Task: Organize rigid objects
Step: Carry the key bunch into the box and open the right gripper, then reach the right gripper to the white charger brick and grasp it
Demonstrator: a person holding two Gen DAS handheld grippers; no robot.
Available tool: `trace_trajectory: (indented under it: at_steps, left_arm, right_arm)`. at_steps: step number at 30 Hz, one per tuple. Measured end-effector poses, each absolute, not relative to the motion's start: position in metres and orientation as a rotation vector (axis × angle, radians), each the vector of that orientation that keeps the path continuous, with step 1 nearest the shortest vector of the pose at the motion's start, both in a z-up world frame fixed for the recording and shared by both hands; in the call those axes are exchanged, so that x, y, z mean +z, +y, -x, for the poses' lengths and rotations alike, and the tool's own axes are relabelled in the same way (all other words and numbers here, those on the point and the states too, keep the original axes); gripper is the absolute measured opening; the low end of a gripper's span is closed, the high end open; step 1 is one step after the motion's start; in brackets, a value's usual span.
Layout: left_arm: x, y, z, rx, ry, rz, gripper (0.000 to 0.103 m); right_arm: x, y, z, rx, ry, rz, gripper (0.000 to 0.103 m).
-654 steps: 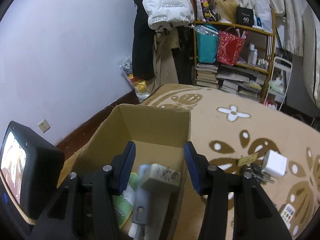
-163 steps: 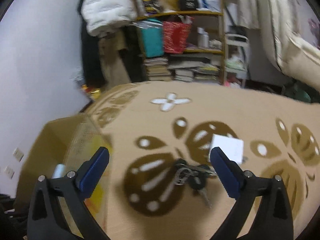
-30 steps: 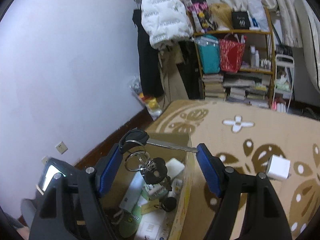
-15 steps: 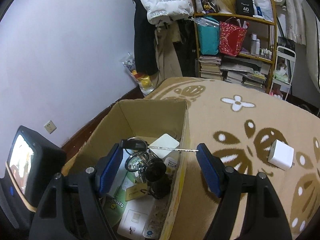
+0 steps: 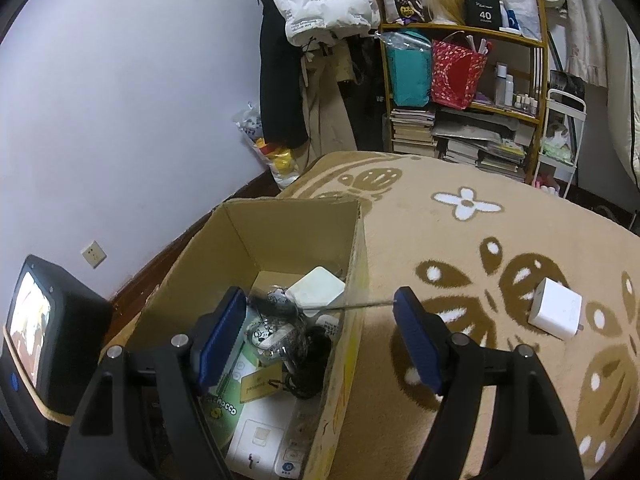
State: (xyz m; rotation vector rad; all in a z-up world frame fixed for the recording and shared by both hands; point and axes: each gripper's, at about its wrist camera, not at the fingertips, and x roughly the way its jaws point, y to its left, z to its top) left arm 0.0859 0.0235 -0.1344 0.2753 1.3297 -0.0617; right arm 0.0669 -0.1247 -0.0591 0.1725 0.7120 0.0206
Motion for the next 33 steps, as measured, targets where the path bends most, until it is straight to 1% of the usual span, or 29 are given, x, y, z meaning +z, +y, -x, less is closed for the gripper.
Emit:
trace_trajectory:
  at_steps: [9, 10, 11, 15, 16, 17, 25, 33]
  left_arm:
    - [-0.136, 0.021, -0.083, -0.061, 1.329, -0.280, 0.019]
    - [-0.136, 0.021, -0.084, -0.061, 1.329, -0.278, 0.019]
    - [-0.135, 0.021, -0.084, -0.061, 1.330, -0.276, 0.019]
    - [-0.135, 0.021, -0.084, -0.060, 1.330, -0.281, 0.019]
    - [-0.135, 0.020, -0.084, -0.059, 1.329, -0.286, 0.019]
    - [-0.135, 0.018, -0.084, -0.057, 1.327, -0.294, 0.019]
    - [-0.134, 0.015, -0.083, -0.059, 1.329, -0.293, 0.019]
    - [-0.133, 0.012, -0.083, -0.055, 1.326, -0.315, 0.020]
  right_arm:
    - [-0.048, -0.135, -0.064, 0.004, 0.672, -0.188, 0.080]
    - [-0.048, -0.136, -0.063, 0.000, 0.668, -0.186, 0.083]
    - [-0.047, -0.139, -0.063, -0.008, 0.664, -0.185, 0.089]
    - [-0.046, -0.153, -0.061, -0.050, 0.647, -0.209, 0.096]
    - [-0.046, -0.159, -0.061, -0.066, 0.646, -0.221, 0.100]
    - [-0.047, -0.164, -0.060, -0.079, 0.643, -0.229, 0.101]
    - [-0.052, -0.226, -0.056, -0.252, 0.628, -0.259, 0.102]
    - [-0.075, -0.286, -0.047, -0.398, 0.663, -0.308, 0.102]
